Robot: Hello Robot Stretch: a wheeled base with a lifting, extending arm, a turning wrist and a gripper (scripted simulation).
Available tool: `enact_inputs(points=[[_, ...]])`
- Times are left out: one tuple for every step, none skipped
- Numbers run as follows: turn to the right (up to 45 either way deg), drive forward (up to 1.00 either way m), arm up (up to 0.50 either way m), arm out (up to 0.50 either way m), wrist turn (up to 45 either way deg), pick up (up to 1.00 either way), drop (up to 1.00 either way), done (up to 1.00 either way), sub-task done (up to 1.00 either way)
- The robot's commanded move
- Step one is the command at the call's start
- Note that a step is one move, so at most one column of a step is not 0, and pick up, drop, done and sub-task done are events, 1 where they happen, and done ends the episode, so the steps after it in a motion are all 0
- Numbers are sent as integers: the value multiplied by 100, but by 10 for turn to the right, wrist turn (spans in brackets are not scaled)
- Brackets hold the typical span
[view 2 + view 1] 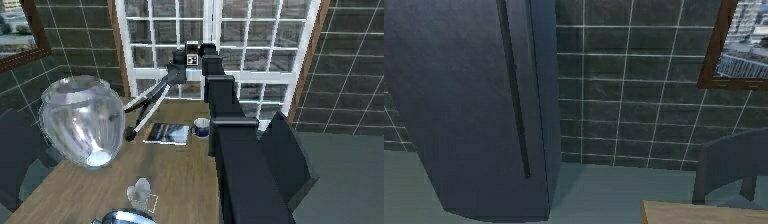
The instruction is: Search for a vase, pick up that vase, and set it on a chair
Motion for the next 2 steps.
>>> enact_inputs(points=[[0, 0, 0, 0, 450, 0, 0, 0, 0], [0, 0, 0, 0, 450, 0, 0, 0, 0]])
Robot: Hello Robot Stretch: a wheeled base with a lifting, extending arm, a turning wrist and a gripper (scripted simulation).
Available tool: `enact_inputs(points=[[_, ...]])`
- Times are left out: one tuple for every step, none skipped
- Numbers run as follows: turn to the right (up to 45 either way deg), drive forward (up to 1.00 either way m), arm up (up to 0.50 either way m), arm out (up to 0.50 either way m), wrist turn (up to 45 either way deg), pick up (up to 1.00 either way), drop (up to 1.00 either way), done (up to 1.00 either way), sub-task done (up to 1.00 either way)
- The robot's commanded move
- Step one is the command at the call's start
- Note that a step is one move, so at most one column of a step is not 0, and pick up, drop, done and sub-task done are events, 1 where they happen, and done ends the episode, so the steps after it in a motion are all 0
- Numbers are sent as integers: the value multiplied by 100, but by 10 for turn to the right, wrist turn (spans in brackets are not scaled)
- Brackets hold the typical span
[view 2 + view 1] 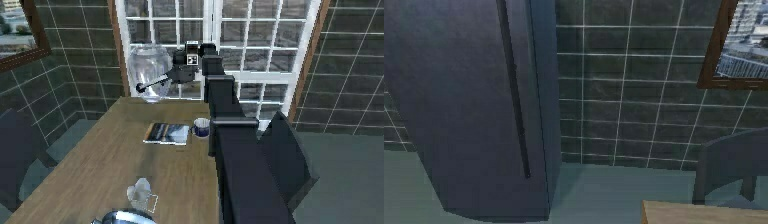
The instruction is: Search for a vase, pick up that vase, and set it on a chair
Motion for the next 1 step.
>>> enact_inputs(points=[[0, 0, 0, 0, 450, 0, 0, 0, 0]])
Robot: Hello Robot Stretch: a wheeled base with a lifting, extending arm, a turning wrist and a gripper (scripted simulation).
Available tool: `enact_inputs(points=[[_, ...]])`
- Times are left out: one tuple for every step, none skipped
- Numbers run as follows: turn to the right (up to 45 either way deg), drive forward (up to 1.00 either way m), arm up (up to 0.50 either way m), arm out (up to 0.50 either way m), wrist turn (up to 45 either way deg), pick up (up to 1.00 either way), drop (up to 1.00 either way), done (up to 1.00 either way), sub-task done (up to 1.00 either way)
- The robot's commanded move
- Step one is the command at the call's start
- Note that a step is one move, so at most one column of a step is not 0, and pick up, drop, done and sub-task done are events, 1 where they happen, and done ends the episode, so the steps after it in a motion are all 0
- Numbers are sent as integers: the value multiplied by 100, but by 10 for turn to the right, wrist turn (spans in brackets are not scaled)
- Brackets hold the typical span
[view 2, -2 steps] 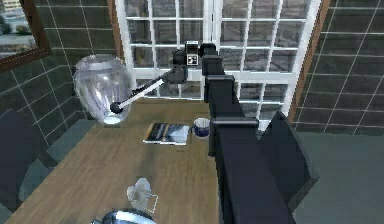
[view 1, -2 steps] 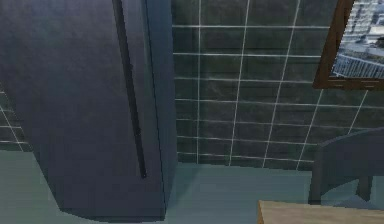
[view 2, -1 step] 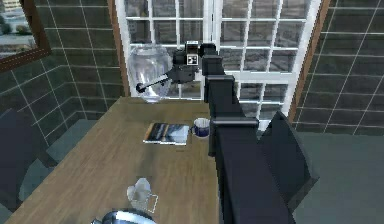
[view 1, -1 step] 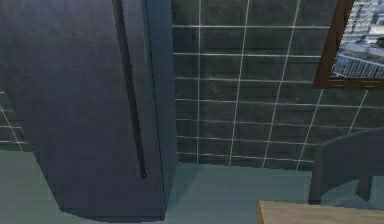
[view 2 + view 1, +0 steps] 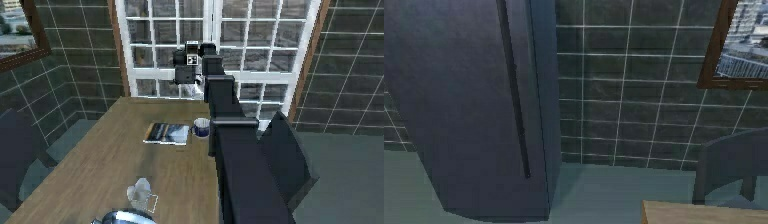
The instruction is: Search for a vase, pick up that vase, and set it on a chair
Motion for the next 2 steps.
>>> enact_inputs(points=[[0, 0, 0, 0, 450, 0, 0, 0, 0], [0, 0, 0, 0, 30, 0, 0, 0, 0]])
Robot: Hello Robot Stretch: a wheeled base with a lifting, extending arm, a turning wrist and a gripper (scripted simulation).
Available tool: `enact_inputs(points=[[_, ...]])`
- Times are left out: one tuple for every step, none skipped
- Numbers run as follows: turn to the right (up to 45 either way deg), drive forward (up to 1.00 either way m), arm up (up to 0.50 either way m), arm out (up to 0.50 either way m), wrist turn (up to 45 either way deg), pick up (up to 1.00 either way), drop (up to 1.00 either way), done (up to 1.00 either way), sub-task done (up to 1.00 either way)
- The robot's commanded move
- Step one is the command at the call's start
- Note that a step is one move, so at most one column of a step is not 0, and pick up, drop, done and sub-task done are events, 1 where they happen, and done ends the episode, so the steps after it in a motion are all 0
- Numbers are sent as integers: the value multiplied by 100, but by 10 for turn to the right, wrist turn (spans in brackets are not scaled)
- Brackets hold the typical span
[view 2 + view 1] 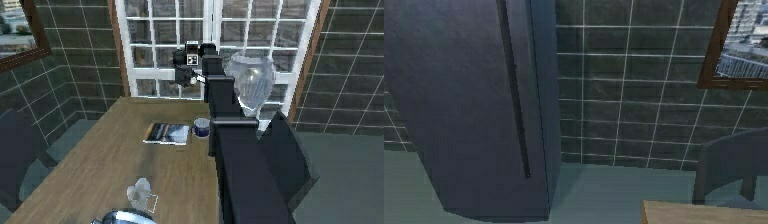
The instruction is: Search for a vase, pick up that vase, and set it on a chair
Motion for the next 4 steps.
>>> enact_inputs(points=[[0, 0, -32, 0, 0, 0, 0, 0, 0], [0, 0, -32, 0, 0, 0, 0, 0, 0], [0, 0, 0, 0, 0, 0, 100, 0, 0], [0, 0, 10, 0, 0, 0, 0, 0, 0]])
